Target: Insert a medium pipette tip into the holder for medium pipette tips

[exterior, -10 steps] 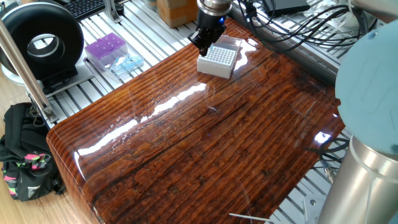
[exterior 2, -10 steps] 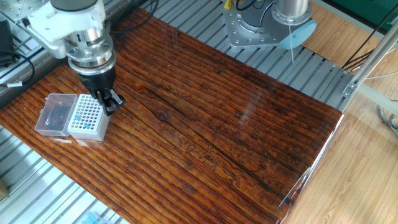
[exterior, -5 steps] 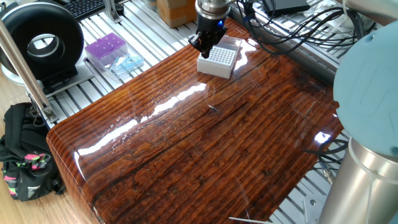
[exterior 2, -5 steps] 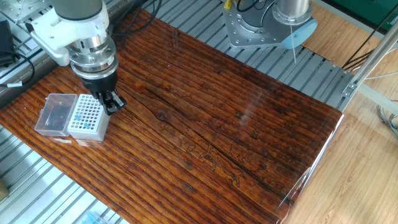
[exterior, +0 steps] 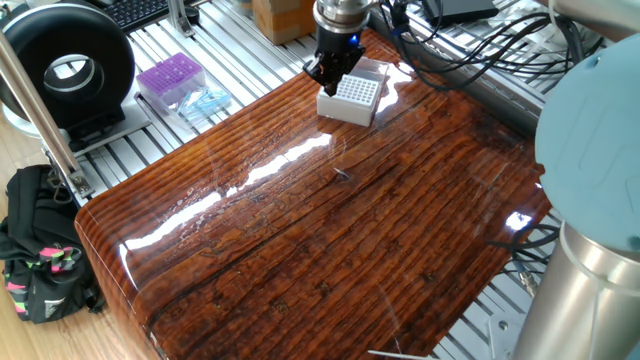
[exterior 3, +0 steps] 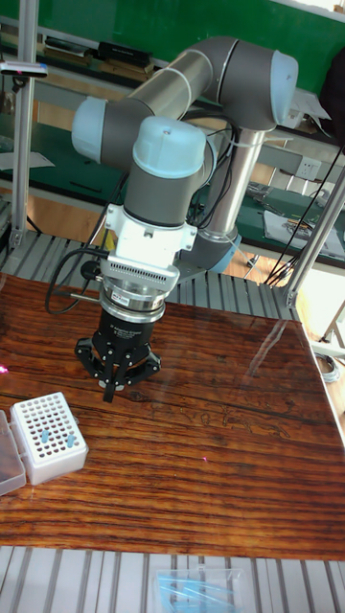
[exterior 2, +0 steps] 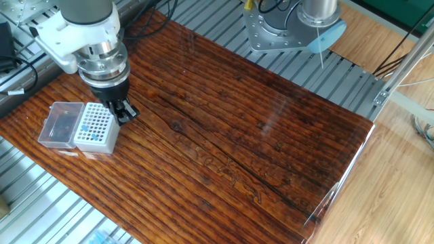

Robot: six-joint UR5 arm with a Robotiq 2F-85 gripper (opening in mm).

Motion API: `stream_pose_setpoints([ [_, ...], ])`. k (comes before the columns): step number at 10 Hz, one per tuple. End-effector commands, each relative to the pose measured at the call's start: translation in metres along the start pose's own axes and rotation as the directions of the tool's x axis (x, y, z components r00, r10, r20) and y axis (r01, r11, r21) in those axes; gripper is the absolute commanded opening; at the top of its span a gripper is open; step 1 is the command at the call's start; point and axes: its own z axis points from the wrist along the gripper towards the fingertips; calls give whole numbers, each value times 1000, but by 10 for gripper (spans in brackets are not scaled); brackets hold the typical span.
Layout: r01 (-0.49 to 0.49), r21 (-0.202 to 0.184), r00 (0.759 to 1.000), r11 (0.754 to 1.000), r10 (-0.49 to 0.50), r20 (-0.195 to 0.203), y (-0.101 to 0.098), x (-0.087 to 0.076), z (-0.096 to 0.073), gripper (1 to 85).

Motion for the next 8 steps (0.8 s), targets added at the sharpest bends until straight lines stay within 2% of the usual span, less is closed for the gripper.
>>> stream_pose_setpoints([
  [1,-4,4,1000,1000,4,-2,0,2,-1,10],
  [3,-10,-25,1000,1000,10,1,8,2,0,10],
  [6,2,-25,1000,1000,-2,13,8,-4,2,10],
  [8,16,-12,1000,1000,-16,3,6,-7,10,10],
])
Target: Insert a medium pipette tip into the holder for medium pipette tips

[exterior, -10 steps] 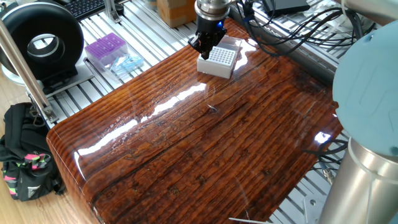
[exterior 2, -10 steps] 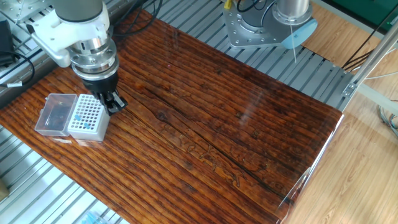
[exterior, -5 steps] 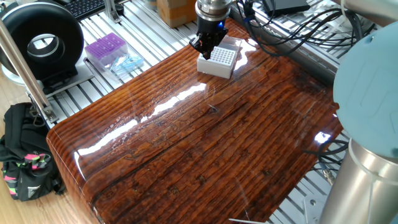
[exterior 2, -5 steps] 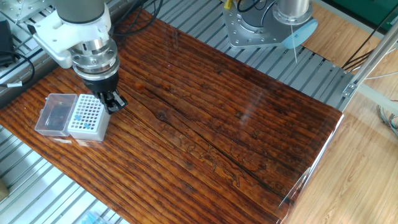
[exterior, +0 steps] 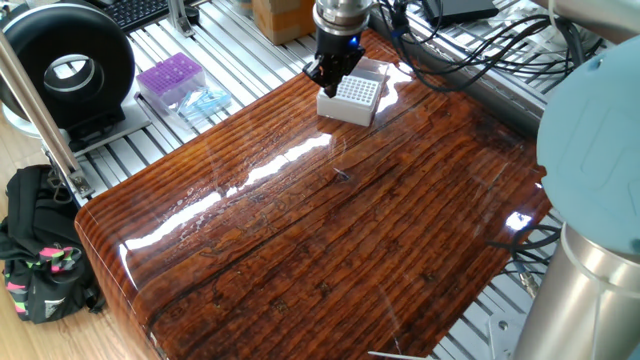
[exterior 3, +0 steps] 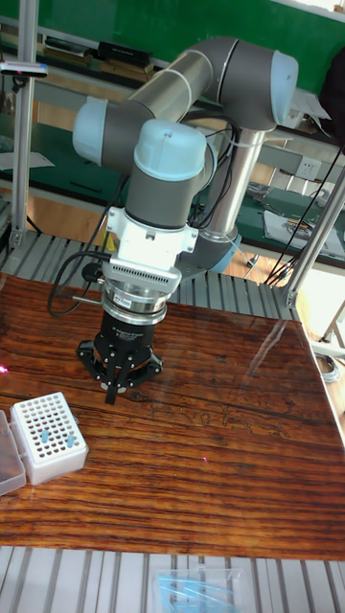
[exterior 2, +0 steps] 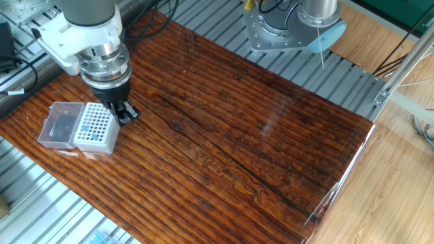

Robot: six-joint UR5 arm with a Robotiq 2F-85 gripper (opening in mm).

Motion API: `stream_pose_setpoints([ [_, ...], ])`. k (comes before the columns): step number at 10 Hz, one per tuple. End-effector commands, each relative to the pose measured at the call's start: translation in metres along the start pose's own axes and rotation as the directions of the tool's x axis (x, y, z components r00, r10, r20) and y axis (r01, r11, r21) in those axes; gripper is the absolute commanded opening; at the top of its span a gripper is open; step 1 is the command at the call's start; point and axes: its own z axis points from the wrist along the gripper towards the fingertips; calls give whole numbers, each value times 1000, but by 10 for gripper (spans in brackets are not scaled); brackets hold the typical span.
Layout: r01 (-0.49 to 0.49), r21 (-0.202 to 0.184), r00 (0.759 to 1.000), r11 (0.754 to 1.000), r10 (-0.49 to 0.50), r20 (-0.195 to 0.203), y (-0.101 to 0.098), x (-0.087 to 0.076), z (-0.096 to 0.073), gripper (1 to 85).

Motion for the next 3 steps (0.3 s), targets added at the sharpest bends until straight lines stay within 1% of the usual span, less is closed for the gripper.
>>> stream_pose_setpoints([
  [1,13,0,1000,1000,-13,-2,0,-5,6,10],
  [3,24,3,1000,1000,-24,-5,0,-4,6,10],
])
